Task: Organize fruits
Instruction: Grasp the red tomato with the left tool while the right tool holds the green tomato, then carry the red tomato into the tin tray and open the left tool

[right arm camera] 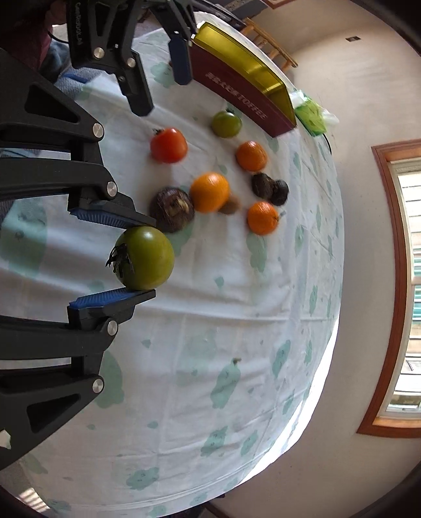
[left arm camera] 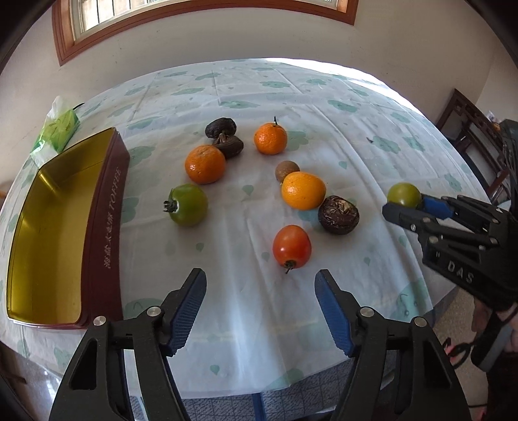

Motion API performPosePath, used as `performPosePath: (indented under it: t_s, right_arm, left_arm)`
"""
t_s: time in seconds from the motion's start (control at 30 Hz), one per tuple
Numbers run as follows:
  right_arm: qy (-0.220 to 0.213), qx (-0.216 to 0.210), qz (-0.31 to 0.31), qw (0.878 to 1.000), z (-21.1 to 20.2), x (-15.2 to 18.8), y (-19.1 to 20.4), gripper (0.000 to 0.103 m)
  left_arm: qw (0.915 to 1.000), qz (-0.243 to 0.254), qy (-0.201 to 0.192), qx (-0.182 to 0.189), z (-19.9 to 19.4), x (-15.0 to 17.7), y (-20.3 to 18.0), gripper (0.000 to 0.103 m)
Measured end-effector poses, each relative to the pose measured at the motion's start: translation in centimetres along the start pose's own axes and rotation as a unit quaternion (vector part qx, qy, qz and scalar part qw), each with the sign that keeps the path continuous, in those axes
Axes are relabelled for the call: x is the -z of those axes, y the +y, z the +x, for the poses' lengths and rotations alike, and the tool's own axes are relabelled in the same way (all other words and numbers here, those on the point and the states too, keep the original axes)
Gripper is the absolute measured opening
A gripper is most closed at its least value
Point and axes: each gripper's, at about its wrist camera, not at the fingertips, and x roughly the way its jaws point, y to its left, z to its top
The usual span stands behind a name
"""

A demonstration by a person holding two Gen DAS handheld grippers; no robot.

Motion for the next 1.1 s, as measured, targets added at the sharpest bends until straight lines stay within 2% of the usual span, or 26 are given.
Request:
performPosePath:
  t_s: [0.23,0.53,0.6,0.9,1.1]
  right_arm:
    - [-0.017,0.027,0.032,0.999,3.5,-2.5,-3.4,0.032]
    - [-0.02,0.035,0.027,0.999,5.7,-3.3,-4.1,0.032]
    - [-0.019,0.035,0.029,0.999,5.9,-3.2,-4.1,0.032]
    - [-0.024,0.036,0.028,0.999,5.9,-3.1,-4.0,0.034]
    - [-0.025,0.043,0.021,0.999,5.9,-3.2,-3.9,0.034]
  left_arm:
    - [0.9997,0.007,0.015,0.017,1.7,-1.3,-1.0,0.057]
    - [0.9993,0.003,0.034,0.016,3.6,-2.0,-1.9,0.039]
    - [0.9993,0.004,0.034,0.012,3.8,-2.1,-1.9,0.032]
    - [0.9996,0.006,0.024,0.014,3.5,-2.2,-1.7,0.031]
    - [0.9999,-0.012,-0.007,0.006,0.8,-3.4,0.8,0.031]
